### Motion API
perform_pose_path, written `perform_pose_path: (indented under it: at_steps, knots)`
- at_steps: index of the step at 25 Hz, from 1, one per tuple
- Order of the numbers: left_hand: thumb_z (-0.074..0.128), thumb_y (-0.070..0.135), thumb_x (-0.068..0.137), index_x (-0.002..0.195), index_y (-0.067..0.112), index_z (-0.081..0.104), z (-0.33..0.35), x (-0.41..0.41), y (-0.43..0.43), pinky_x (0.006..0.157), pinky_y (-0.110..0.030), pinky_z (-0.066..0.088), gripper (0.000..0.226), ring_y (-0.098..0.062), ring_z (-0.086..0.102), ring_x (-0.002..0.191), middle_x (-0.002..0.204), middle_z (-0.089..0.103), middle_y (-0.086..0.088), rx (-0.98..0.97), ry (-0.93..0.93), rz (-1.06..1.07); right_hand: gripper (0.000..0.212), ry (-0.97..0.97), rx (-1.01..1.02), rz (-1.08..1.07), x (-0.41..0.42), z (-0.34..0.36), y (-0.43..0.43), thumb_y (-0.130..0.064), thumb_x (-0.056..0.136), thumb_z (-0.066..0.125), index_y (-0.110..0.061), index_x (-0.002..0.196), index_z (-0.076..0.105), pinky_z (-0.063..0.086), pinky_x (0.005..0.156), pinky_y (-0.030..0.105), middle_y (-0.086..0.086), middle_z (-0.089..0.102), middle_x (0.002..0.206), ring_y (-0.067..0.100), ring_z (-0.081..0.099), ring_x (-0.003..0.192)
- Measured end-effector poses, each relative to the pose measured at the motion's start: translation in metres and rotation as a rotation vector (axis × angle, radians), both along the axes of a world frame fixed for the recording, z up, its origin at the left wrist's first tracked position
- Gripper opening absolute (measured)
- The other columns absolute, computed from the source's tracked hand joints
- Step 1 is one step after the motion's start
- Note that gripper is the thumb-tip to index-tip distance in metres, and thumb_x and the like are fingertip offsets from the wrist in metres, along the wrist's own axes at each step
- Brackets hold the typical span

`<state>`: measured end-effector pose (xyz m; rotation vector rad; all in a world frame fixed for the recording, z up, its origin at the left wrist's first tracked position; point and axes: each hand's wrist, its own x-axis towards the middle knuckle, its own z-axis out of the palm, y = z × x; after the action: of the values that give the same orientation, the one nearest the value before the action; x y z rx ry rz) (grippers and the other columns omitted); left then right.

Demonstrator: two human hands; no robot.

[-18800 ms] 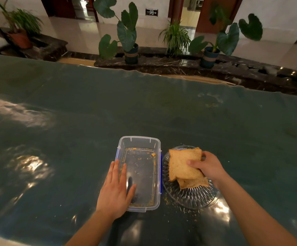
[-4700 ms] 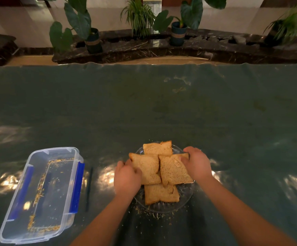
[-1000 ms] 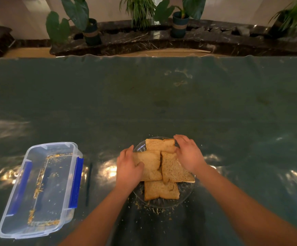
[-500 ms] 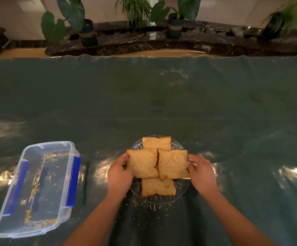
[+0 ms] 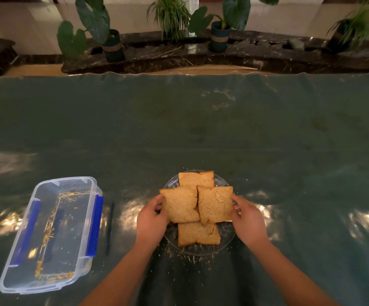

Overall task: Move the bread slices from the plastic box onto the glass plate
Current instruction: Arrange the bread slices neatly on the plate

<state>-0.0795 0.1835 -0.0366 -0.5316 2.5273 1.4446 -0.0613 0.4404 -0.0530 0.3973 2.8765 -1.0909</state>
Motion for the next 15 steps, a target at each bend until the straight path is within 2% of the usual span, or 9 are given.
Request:
perform_pose_path:
  at_steps: [4,8,13,15]
  knots:
    - [0.057,0.007,0.086,0.133,0.021,0.057,0.005,0.003,0.001,0.086,-0.024,0.047,0.05,-0.004,0.062,0.1,0.111,0.068,0.013,0.067,0.009,0.098,0.04,0.006,-0.062,-0.016,-0.003,0.003,0.002,-0.007,0.088,0.055,-0.017,0.127,0.058,0.051,0.08,0.027,0.003,0.06,0.123,0.012,0.062,0.092]
    - [0.053,0.007,0.088,0.139,0.016,0.049,0.006,0.006,-0.004,0.096,-0.037,0.049,0.052,-0.015,0.061,0.104,0.122,0.066,0.001,0.045,-0.025,0.168,0.038,0.014,-0.061,-0.027,-0.001,0.002,0.001,-0.008,0.088,0.056,-0.019,0.125,0.06,0.049,0.079,0.023,0.001,0.061,0.119,0.01,0.061,0.091]
    - [0.051,0.008,0.089,0.138,0.018,0.05,0.007,0.015,-0.005,0.088,-0.037,0.052,0.05,-0.016,0.062,0.102,0.118,0.065,0.003,0.021,-0.047,0.15,0.035,0.024,-0.1,-0.063,0.005,0.001,0.001,-0.007,0.088,0.057,-0.018,0.12,0.062,0.039,0.072,0.009,-0.001,0.067,0.111,0.004,0.058,0.087]
    - [0.053,0.007,0.088,0.137,0.018,0.051,0.005,0.021,-0.005,0.088,-0.043,0.054,0.051,-0.017,0.064,0.099,0.114,0.066,0.003,0.039,-0.057,0.157,0.034,0.04,-0.117,-0.084,0.009,0.003,0.002,-0.005,0.087,0.057,-0.018,0.118,0.063,0.039,0.072,0.01,0.0,0.068,0.107,0.005,0.058,0.086]
